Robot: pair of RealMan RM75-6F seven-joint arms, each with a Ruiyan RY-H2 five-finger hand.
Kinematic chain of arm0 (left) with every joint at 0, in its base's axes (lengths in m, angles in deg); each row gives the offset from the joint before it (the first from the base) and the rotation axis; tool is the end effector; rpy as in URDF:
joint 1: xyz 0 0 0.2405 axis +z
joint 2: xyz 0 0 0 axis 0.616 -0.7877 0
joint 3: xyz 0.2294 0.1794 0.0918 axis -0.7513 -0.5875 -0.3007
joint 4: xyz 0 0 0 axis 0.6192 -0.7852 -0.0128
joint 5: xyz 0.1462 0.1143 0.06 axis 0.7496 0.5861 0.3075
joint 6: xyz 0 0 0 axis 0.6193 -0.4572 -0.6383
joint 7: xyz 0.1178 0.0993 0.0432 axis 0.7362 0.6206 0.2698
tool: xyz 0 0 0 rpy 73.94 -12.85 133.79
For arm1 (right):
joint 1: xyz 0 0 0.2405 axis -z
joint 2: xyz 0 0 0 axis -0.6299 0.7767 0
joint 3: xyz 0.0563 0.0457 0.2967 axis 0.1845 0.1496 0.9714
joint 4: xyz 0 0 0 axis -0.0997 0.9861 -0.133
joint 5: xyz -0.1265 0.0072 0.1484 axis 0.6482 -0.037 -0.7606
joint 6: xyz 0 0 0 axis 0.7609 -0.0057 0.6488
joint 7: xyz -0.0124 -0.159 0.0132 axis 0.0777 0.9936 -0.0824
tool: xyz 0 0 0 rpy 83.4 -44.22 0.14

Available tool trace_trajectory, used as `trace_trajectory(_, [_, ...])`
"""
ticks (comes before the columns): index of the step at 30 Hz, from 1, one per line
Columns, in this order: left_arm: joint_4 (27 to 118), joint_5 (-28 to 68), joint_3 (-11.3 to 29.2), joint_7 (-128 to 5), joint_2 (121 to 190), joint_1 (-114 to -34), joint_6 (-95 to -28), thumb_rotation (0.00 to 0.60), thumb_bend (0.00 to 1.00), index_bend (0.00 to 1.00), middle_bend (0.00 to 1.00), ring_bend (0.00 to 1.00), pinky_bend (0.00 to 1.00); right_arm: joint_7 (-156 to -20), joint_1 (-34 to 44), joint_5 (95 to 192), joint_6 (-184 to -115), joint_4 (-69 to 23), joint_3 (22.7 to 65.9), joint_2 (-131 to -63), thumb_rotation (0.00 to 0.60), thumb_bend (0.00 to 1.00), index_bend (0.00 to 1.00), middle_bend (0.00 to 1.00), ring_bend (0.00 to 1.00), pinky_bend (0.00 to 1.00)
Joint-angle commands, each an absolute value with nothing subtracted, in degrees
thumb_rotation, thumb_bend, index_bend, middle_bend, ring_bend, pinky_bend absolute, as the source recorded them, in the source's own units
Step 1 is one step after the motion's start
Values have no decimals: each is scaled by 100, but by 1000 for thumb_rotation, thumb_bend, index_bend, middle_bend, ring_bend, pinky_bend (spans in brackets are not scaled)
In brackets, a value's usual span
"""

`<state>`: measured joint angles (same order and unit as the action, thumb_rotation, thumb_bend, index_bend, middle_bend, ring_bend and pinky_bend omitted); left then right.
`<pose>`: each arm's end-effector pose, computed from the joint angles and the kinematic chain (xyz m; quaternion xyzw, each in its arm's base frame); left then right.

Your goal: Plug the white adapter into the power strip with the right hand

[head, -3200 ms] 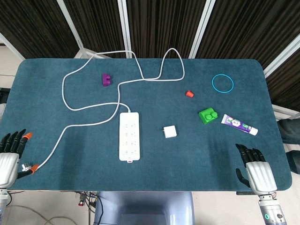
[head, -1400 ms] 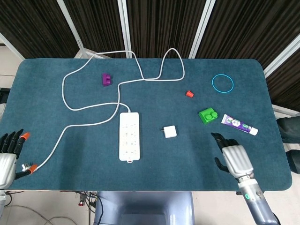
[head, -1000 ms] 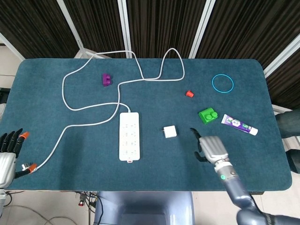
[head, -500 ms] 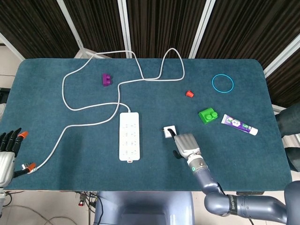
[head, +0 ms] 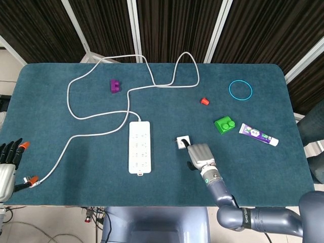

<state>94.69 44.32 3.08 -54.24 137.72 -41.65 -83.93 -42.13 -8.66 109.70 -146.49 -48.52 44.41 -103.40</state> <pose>-0.3430 0.1895 0.1869 -0.5979 -0.3696 -0.3687 0.6083 -0.1675 -0.3618 -0.0301 0.7314 -0.4739 0.2381 0.4287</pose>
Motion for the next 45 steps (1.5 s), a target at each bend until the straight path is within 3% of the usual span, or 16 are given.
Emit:
trace_trajectory(1, [9472,4434,305,-5418,13771,-4164,-8393,600,99,120,0,0,0,-4245,-881,10940,-14649,-4833,4414,-10342,600,468,122,707,801,719])
trace_trajectory(23, [9476,4427,301,-5359,13786,-4164,-8388,600,99,120,0,0,0,-4322,-1042,10759,-14679,-4679,4286,-10308,600,468,149,714,805,719])
trace_trajectory(45, [9481,4439,305,-5372,13778,-4153,-8417,600,99,120,0,0,0,-4294,-1059,10830,-14738,-4924,3950,-10239,600,468,244,721,810,719])
